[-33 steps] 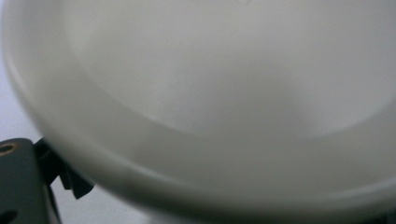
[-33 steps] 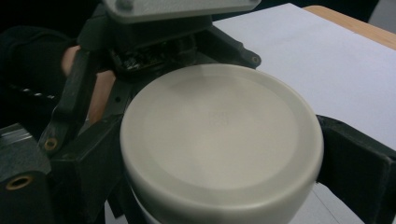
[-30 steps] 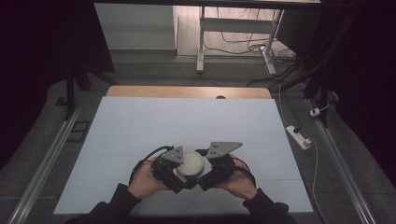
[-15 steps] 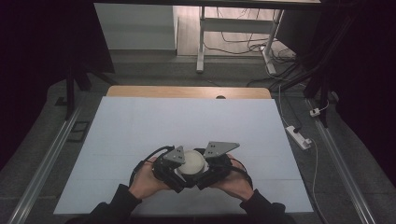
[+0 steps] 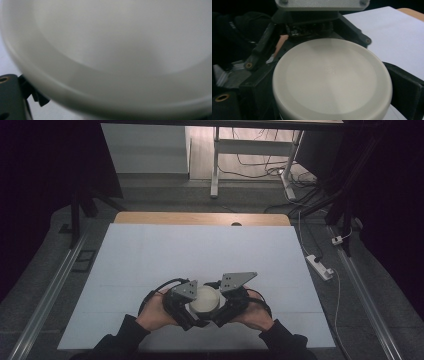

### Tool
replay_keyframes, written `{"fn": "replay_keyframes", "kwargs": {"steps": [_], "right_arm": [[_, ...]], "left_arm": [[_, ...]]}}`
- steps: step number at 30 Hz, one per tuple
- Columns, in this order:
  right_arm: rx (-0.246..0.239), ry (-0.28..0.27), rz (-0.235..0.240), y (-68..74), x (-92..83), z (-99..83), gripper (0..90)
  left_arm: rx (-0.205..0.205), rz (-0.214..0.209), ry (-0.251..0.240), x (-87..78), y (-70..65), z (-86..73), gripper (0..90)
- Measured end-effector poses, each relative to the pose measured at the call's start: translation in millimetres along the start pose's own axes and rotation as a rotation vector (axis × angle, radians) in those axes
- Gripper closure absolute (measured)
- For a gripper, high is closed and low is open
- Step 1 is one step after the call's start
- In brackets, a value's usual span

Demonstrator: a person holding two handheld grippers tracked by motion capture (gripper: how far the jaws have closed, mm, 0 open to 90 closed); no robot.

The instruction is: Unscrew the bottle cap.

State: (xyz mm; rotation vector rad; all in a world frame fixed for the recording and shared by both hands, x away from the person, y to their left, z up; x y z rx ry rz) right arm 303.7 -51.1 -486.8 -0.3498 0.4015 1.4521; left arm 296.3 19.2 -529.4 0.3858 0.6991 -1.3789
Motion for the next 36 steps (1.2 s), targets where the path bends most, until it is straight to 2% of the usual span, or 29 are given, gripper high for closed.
{"fn": "replay_keyframes", "kwargs": {"steps": [1, 2, 3, 5, 7, 8, 9, 11, 13, 14, 15, 16, 18, 20, 21, 24, 25, 26, 27, 31, 34, 36], "right_arm": [[-0.005, -0.003, 0.02, 1.0, -0.4, -0.1, 7.1], [-0.008, -0.009, 0.044, 2.3, -0.7, 0.0, 7.1], [-0.012, -0.018, 0.071, 3.9, -0.9, 0.2, 7.1], [-0.027, -0.028, 0.134, 8.2, -2.5, -0.5, 7.0], [-0.042, -0.044, 0.189, 11.4, -3.3, -1.7, 6.9], [-0.042, -0.044, 0.189, 11.4, -3.3, -1.7, 6.9], [-0.054, -0.042, 0.193, 11.0, -3.6, -3.3, 6.4], [-0.051, -0.04, 0.152, 7.1, -4.2, -3.2, 5.0], [-0.025, -0.039, 0.098, 0.3, -5.7, -1.7, 0.6], [-0.003, -0.036, 0.062, -4.2, -6.9, -0.9, 0.0], [0.016, -0.036, 0.035, -7.5, -8.1, -0.2, 0.0], [0.032, -0.038, 0.008, -10.3, -9.2, 0.3, 0.0], [0.073, -0.03, -0.045, -14.7, -9.6, 0.4, 0.0], [0.09, -0.024, -0.091, -16.4, -8.1, 0.7, 0.0], [0.097, -0.016, -0.111, -16.7, -7.0, 0.8, 0.0], [0.093, 0.004, -0.163, -16.1, -2.4, 1.5, 0.0], [0.093, 0.004, -0.163, -16.1, -2.4, 1.5, 0.0], [0.078, 0.015, -0.197, -15.0, -0.2, 1.6, 0.0], [0.069, 0.019, -0.21, -14.6, 0.5, 1.7, 1.0], [0.053, 0.004, -0.214, -11.1, 0.0, 3.6, 6.6], [0.041, -0.007, -0.206, -9.2, -0.6, 5.5, 6.8], [0.044, -0.008, -0.177, -8.1, -1.3, 6.0, 7.1]], "left_arm": [[0.02, -0.032, -0.002, 0.0, -2.8, -0.4, 7.5], [0.02, -0.032, -0.002, 0.0, -2.8, -0.4, 7.5], [0.045, -0.067, -0.003, 0.0, -6.5, -0.6, 7.5], [0.076, -0.104, 0.003, 0.3, -11.1, -1.1, 7.5], [0.09, -0.11, 0.008, 1.5, -13.6, -1.6, 7.5], [0.09, -0.11, 0.008, 1.5, -13.6, -1.6, 7.4], [0.077, -0.084, 0.007, 2.3, -11.6, -1.4, 7.4], [0.051, -0.045, 0.002, 1.2, -6.7, -0.7, 7.4], [0.017, -0.001, -0.006, -0.8, -1.2, 0.1, 7.4], [-0.003, 0.023, -0.011, -1.7, 1.7, 0.4, 7.4], [-0.003, 0.023, -0.011, -1.7, 1.7, 0.4, 7.4], [-0.035, 0.072, -0.014, -3.5, 7.3, 0.6, 7.4], [-0.063, 0.111, -0.016, -4.1, 11.2, 0.4, 7.4], [-0.075, 0.142, -0.006, -4.5, 13.9, -0.4, 7.4], [-0.075, 0.142, -0.006, -4.5, 13.9, -0.4, 7.4], [-0.098, 0.183, 0.006, -2.8, 14.8, 0.9, 7.4], [-0.098, 0.183, 0.006, -2.8, 14.8, 0.9, 7.4], [-0.1, 0.195, 0.011, -1.9, 14.0, 2.1, 7.4], [-0.102, 0.197, 0.009, -1.5, 13.4, 2.8, 7.4], [-0.101, 0.186, 0.0, -2.5, 11.8, 4.5, 7.4], [-0.096, 0.167, -0.006, -3.4, 10.8, 4.7, 7.5], [-0.075, 0.117, -0.01, -3.2, 7.8, 3.8, 7.4]]}}
Point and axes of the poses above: each handheld gripper's, and its own axes: x roughly forward along the jaws, z roughly out of its top, y roughly to its left, the point moved 8 cm from there along x, roughly forward along the jaws, and after that the axes turned 5 degrees about -x, right-handed, at the moved point
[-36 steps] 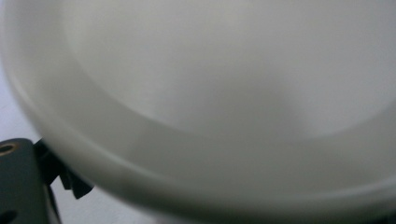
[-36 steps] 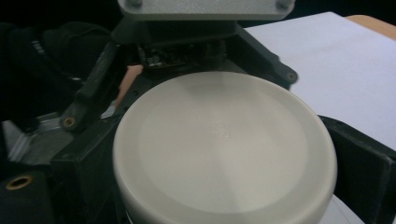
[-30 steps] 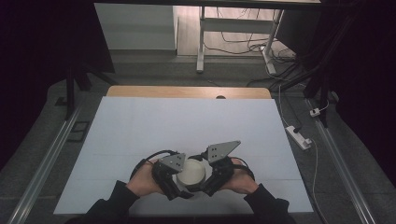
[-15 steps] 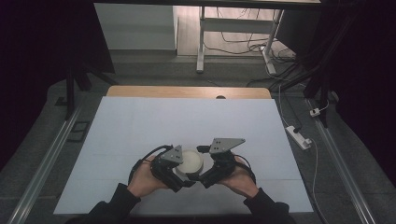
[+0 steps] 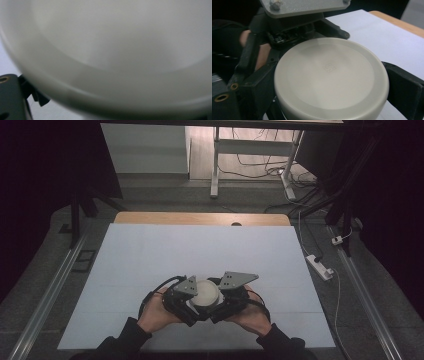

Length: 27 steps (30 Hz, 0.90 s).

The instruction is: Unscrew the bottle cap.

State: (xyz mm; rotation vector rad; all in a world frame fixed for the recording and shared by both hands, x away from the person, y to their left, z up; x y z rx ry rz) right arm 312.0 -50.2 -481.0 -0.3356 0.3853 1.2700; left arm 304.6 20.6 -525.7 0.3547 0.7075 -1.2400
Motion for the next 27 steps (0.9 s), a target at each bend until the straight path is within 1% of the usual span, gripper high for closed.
{"fn": "replay_keyframes", "kwargs": {"steps": [2, 5, 7, 10, 11, 12, 13, 15, 16, 17, 18, 20, 21, 22, 26, 27], "right_arm": [[-0.004, 0.0, 0.045, 2.4, -1.1, -0.5, 7.1], [-0.023, 0.001, 0.113, 6.0, -3.2, -1.9, 7.1], [-0.035, 0.004, 0.169, 8.8, -5.1, -3.1, 7.1], [-0.064, -0.001, 0.266, 15.5, -8.2, -5.4, 7.1], [-0.074, 0.0, 0.298, 17.9, -9.4, -6.3, 7.1], [-0.09, -0.005, 0.327, 19.9, -10.3, -7.2, 7.0], [-0.105, -0.007, 0.342, 21.6, -10.9, -8.1, 7.0], [-0.123, -0.003, 0.339, 22.1, -11.4, -9.6, 6.8], [-0.132, -0.007, 0.33, 21.5, -11.2, -9.7, 6.6], [-0.131, -0.013, 0.316, 20.1, -10.9, -9.0, 5.6], [-0.124, -0.018, 0.293, 17.5, -10.6, -7.7, 3.8], [-0.108, -0.027, 0.246, 11.2, -10.1, -4.6, 0.1], [-0.095, -0.024, 0.222, 7.5, -10.4, -3.4, 0.0], [-0.078, -0.025, 0.201, 4.4, -10.7, -2.4, 0.0], [-0.031, -0.029, 0.099, -7.0, -12.7, 0.8, 0.0], [-0.031, -0.029, 0.099, -7.0, -12.7, 0.8, 0.0]], "left_arm": [[0.021, -0.041, 0.0, -0.1, -2.9, -1.1, 7.4], [0.059, -0.092, 0.009, -0.1, -7.8, -2.6, 7.4], [0.093, -0.125, 0.018, 0.0, -12.1, -3.9, 7.4], [0.146, -0.176, 0.039, 0.4, -20.3, -5.8, 7.4], [0.164, -0.189, 0.041, 0.9, -22.7, -6.4, 7.4], [0.164, -0.189, 0.041, 0.9, -22.7, -6.4, 7.4], [0.176, -0.194, 0.045, 2.4, -25.5, -6.9, 7.4], [0.174, -0.182, 0.05, 3.3, -24.5, -6.6, 7.4], [0.163, -0.167, 0.04, 3.7, -23.4, -5.9, 7.4], [0.163, -0.167, 0.04, 3.7, -23.4, -5.9, 7.4], [0.139, -0.139, 0.032, 3.1, -19.5, -4.1, 7.4], [0.106, -0.11, 0.018, 1.7, -14.8, -2.6, 7.4], [0.106, -0.11, 0.018, 1.7, -14.8, -2.6, 7.4], [0.073, -0.076, 0.008, 0.0, -9.0, -2.0, 7.4], [0.011, -0.013, 0.0, -2.4, 3.0, -3.1, 7.4], [0.011, -0.013, 0.0, -2.4, 3.0, -3.1, 7.4]]}}
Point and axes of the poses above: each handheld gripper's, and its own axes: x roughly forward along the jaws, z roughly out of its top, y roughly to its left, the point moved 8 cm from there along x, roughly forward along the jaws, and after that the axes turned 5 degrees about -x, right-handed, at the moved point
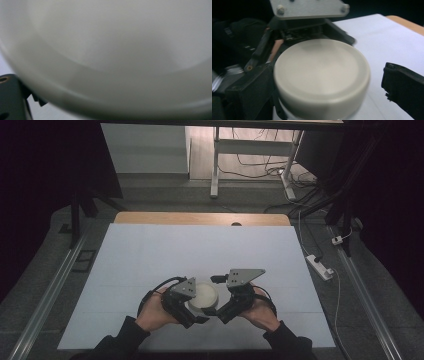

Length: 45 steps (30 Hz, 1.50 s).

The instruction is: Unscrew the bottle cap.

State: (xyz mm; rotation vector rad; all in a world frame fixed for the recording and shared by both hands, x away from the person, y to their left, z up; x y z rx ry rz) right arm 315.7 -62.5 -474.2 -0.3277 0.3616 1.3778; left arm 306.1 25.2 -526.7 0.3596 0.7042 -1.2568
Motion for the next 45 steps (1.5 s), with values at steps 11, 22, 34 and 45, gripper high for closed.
{"fn": "replay_keyframes", "kwargs": {"steps": [11, 22, 34, 45], "right_arm": [[0.096, 0.069, -0.104, -1.2, 9.4, -1.4, 0.0], [0.075, 0.054, -0.158, 3.6, 13.2, 0.6, 6.9], [0.023, 0.03, 0.002, 16.4, 6.4, 6.6, 7.2], [-0.011, 0.031, 0.052, 22.5, 6.8, 6.0, 7.3]], "left_arm": [[-0.073, 0.084, 0.019, 2.9, 7.2, 0.0, 7.4], [-0.059, 0.068, 0.021, 5.5, -0.4, 3.8, 7.4], [0.048, -0.094, 0.013, -2.8, -13.7, 3.8, 7.4], [0.095, -0.123, 0.038, -0.1, -16.1, -2.0, 7.4]]}}
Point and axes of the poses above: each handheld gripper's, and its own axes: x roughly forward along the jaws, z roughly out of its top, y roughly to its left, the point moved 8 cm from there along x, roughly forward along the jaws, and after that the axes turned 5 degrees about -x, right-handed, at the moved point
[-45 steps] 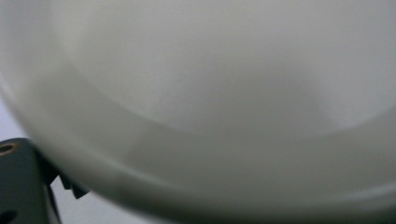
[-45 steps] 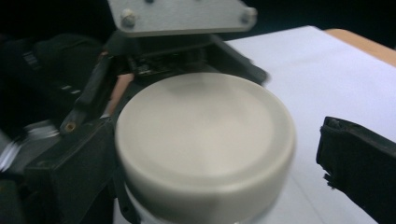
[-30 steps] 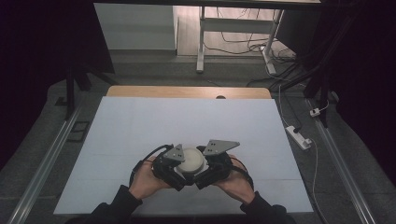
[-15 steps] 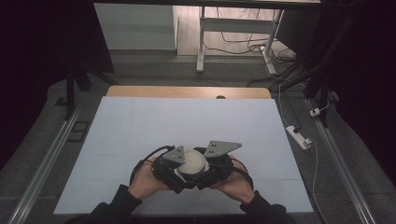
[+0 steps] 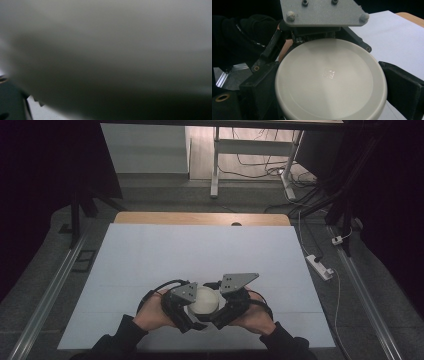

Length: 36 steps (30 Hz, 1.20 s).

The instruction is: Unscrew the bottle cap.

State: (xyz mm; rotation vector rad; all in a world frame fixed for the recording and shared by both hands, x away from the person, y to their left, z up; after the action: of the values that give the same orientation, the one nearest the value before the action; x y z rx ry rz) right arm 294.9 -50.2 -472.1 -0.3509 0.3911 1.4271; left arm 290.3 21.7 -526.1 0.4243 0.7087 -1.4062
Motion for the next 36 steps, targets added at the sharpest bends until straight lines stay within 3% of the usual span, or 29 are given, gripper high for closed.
{"fn": "replay_keyframes", "kwargs": {"steps": [19, 36], "right_arm": [[0.004, -0.015, -0.045, -6.0, -9.0, 3.2, 7.3], [0.024, 0.003, -0.104, -15.1, -17.3, -4.0, 7.3]], "left_arm": [[-0.02, 0.055, 0.003, -1.8, 7.4, -2.8, 7.4], [-0.097, 0.137, 0.01, -9.0, 27.7, -12.6, 7.4]]}}
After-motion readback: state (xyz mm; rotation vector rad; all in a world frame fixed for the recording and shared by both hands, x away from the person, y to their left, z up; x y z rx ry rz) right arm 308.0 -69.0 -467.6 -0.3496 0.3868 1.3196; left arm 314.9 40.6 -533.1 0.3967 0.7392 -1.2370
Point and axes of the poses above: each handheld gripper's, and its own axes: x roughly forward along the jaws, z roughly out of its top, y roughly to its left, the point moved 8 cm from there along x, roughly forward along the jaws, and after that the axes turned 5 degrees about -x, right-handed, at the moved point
